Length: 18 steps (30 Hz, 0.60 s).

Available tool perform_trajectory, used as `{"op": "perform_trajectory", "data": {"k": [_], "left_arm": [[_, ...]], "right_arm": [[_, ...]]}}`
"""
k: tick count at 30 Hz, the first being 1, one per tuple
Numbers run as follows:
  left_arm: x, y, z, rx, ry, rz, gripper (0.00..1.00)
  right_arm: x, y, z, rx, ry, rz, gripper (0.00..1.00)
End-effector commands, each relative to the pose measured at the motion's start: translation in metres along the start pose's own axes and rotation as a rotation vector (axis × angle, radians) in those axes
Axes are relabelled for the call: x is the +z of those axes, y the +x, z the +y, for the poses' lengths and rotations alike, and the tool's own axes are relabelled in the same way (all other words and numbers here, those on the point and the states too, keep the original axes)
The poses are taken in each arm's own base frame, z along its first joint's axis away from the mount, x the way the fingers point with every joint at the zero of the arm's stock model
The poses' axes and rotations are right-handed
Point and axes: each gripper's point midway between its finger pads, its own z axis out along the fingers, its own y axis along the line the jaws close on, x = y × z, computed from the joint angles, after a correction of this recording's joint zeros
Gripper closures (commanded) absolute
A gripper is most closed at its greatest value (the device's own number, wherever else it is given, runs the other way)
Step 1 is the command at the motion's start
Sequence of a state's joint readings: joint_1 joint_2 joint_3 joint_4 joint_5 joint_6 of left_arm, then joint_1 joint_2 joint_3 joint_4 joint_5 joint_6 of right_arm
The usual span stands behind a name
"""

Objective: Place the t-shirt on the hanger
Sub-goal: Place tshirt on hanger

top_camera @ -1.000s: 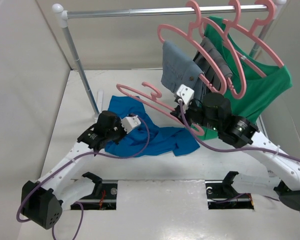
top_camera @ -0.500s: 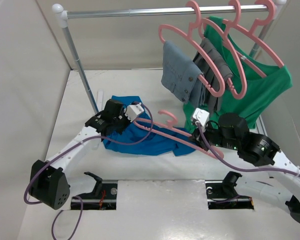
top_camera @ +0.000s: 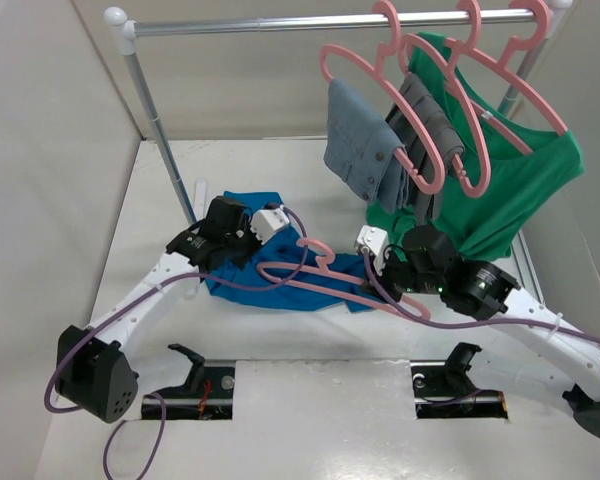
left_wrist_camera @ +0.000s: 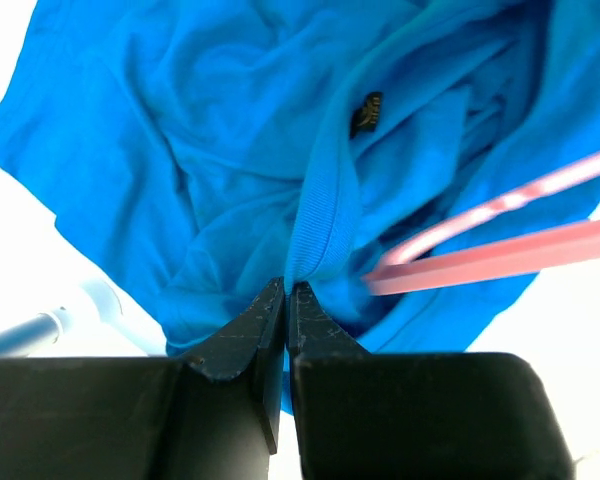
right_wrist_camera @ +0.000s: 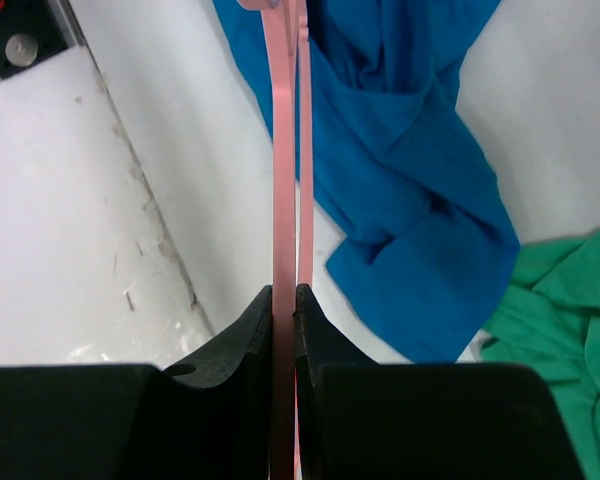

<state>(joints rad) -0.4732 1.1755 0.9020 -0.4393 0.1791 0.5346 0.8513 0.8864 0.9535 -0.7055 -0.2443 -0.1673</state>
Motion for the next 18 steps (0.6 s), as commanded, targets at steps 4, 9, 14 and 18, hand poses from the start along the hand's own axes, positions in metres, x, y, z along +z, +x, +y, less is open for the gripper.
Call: {"op": "perform_trajectory", "data": {"k": [4, 9, 14, 18], "left_arm": [[-0.023, -0.029, -0.010, 0.065, 0.046, -0.110, 1.00], [-0.029, -0.034, -0.010, 0.075, 0.054, -0.116, 1.00], [-0.051, -0.067, -0.006, 0.103, 0.057, -0.217, 1.00], [-0.074, -0.089, -0.016, 0.143, 0.122, -0.287, 1.00]], "right_arm": [[0.018, -0.043, -0.007, -0.075, -0.005, -0.150, 1.00], [0.022, -0.049, -0.003, -0.130, -0.041, -0.178, 1.00], [0.028, -0.047, 0.006, -0.223, -0.090, -0.266, 1.00], [0.037, -0.052, 0.013, -0.272, -0.136, -0.328, 1.00]]}}
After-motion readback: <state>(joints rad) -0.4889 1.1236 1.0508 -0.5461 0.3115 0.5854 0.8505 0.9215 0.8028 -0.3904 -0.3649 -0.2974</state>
